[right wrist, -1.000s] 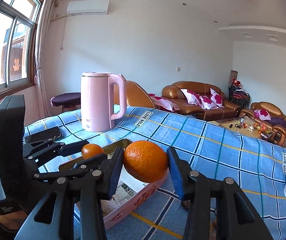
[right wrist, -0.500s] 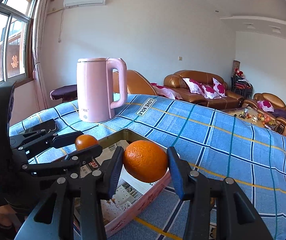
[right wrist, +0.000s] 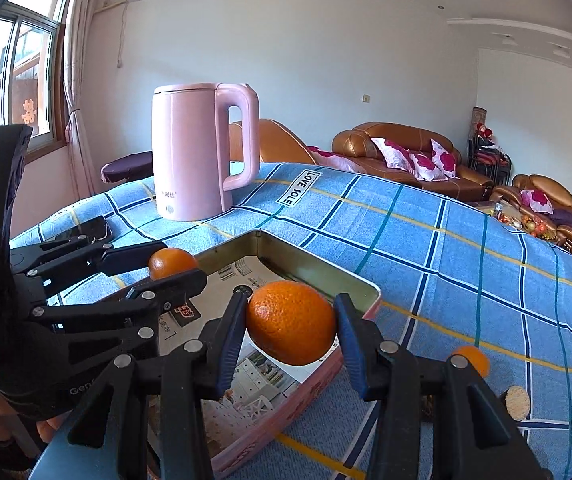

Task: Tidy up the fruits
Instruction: 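Lower the oranges into the tin box and open both grippers, then grasp a purple passion fruit with the left gripper while the right grasps a dark brown fruit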

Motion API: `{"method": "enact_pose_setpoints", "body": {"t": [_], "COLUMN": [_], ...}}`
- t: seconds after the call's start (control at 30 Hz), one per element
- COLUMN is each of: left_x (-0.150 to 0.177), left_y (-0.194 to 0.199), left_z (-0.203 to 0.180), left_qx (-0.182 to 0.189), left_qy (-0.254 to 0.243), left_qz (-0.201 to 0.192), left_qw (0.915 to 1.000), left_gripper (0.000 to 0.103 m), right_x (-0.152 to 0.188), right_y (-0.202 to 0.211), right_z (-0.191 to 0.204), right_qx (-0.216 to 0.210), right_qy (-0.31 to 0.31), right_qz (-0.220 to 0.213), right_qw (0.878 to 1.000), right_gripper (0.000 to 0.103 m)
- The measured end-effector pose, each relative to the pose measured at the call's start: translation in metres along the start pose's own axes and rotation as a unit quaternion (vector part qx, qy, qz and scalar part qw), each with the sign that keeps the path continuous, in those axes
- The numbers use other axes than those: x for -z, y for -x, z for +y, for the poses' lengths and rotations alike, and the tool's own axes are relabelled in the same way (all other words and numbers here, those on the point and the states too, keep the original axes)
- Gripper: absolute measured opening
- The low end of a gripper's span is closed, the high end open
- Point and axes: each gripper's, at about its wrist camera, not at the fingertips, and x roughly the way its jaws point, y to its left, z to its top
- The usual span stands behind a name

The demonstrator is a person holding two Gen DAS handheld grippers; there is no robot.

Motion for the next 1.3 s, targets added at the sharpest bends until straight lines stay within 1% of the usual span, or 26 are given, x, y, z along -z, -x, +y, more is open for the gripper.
{"method": "enact_pose_setpoints", "body": {"t": [0.2, 0.57, 0.67, 0.7, 0.73, 0.8, 0.9, 1.07, 1.17, 1.3], "left_x": [0.0, -0.001, 0.0, -0.001, -0.001, -0.001, -0.001, -0.001, 0.0, 0.004], "left_y": [-0.005, -0.009, -0.006, -0.003, 0.0, 0.007, 0.022, 0.046, 0.052, 0.054], "left_z": [0.0, 0.001, 0.002, 0.002, 0.002, 0.003, -0.003, -0.034, -0.06, -0.1], "left_qx": [-0.004, -0.013, -0.019, -0.021, -0.024, -0.03, -0.014, 0.025, 0.057, 0.092], "left_qy": [-0.005, -0.006, -0.006, -0.006, -0.003, 0.004, 0.006, 0.002, -0.008, -0.033], "left_qz": [0.011, 0.02, 0.012, 0.006, 0.001, -0.008, -0.027, -0.056, -0.059, -0.051], "left_qw": [0.9999, 0.9997, 0.9997, 0.9997, 0.9997, 0.9995, 0.9995, 0.9981, 0.9966, 0.9939], "left_gripper": [0.043, 0.043, 0.044, 0.047, 0.05, 0.067, 0.074, 0.077, 0.08, 0.086], "right_x": [0.002, 0.002, 0.001, 0.001, 0.001, 0.002, 0.007, 0.018, 0.029, 0.053], "right_y": [-0.012, -0.015, -0.016, -0.015, -0.014, -0.008, 0.007, 0.046, 0.073, 0.107], "right_z": [0.005, 0.004, 0.004, 0.004, 0.003, -0.001, -0.006, -0.02, -0.035, -0.065], "right_qx": [-0.005, -0.001, 0.0, 0.001, 0.004, 0.01, 0.015, 0.035, 0.055, 0.101], "right_qy": [0.007, 0.009, 0.009, 0.008, 0.005, -0.002, -0.004, -0.004, -0.016, -0.035], "right_qz": [0.021, 0.027, 0.029, 0.027, 0.022, 0.01, -0.003, -0.02, -0.029, -0.023], "right_qw": [1.0, 1.0, 1.0, 1.0, 1.0, 1.0, 1.0, 0.999, 0.998, 0.994], "right_gripper": [0.047, 0.047, 0.048, 0.05, 0.054, 0.059, 0.064, 0.066, 0.066, 0.067]}}
